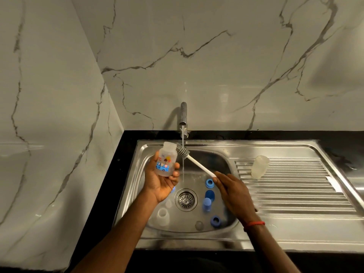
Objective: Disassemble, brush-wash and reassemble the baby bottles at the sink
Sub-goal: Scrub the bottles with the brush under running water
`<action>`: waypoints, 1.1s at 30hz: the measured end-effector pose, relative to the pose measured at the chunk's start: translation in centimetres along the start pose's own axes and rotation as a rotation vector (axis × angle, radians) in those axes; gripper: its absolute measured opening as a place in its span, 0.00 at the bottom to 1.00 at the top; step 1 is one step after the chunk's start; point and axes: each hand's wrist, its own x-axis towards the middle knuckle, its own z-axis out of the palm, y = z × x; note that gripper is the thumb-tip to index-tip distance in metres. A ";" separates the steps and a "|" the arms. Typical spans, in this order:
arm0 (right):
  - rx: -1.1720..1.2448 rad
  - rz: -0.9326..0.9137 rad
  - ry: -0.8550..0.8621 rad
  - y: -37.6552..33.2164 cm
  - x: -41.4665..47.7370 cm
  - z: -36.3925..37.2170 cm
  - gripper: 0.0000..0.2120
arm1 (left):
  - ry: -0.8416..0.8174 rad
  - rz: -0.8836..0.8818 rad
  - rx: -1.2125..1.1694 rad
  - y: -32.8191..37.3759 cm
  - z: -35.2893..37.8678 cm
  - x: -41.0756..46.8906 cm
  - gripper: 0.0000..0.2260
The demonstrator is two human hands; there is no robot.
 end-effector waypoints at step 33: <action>0.270 -0.001 -0.201 0.0 1.2 -2.2 0.17 | 0.348 0.072 0.066 0.8 -0.3 0.7 0.15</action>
